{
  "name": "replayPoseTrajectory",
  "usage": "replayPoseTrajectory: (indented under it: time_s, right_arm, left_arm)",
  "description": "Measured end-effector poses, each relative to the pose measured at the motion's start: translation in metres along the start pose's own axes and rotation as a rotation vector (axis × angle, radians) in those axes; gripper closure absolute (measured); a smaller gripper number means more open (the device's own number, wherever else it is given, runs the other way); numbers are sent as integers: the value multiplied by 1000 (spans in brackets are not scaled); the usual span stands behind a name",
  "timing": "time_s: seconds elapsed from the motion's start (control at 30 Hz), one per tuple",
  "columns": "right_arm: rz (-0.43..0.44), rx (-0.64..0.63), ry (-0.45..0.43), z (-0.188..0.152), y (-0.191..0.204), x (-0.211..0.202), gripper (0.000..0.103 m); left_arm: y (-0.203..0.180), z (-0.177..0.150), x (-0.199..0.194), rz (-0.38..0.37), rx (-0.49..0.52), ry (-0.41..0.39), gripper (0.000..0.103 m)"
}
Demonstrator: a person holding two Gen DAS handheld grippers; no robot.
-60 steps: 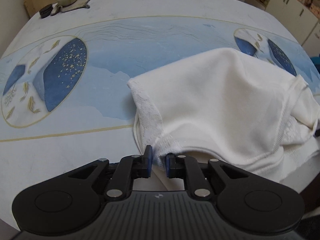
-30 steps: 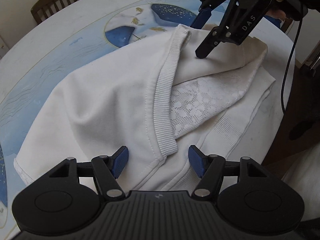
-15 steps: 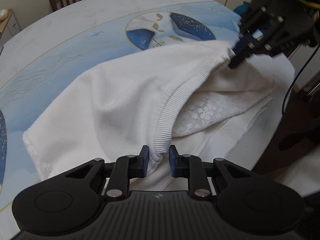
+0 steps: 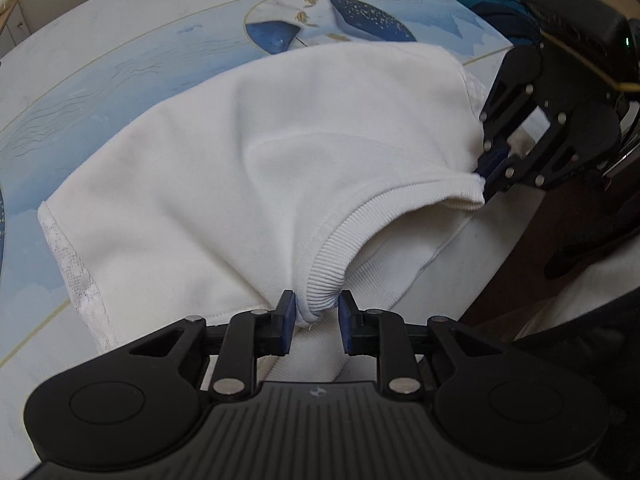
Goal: Fold clothes
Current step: 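Fold the hem over toward the collar with both grippers, then lay the folded hem down and open both grippers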
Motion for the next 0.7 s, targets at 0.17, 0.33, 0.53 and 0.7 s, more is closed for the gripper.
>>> replayPoseTrajectory:
  time_s: [0.17,0.33,0.53,0.7]
  right_arm:
    - [-44,55,-7,-7,-16,-35,0]
    - [-179,286,-98,-29,-88,-86,0]
    - [-170,538,-137,-55,-150,-95,0]
    - [-118,582,-115,-55,-139,-73,0]
  left_arm:
    - [-10,-16,-5,-31,22,81,61]
    - [8,-13,-34,34,16,36,39]
    - [56,10,-36,103,-59,-37,38]
    - [72,2,-7,103,-97,19,38]
Point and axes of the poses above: each gripper's, at about its wrist camera, not at the fingertips, and x roughly the way its jaws point, y to its left, z to its top, the point moved 10 cm from there along x, roughly the way its jaws point, and after that the axes turned 1 degree about -z, right-handed, at the moved point
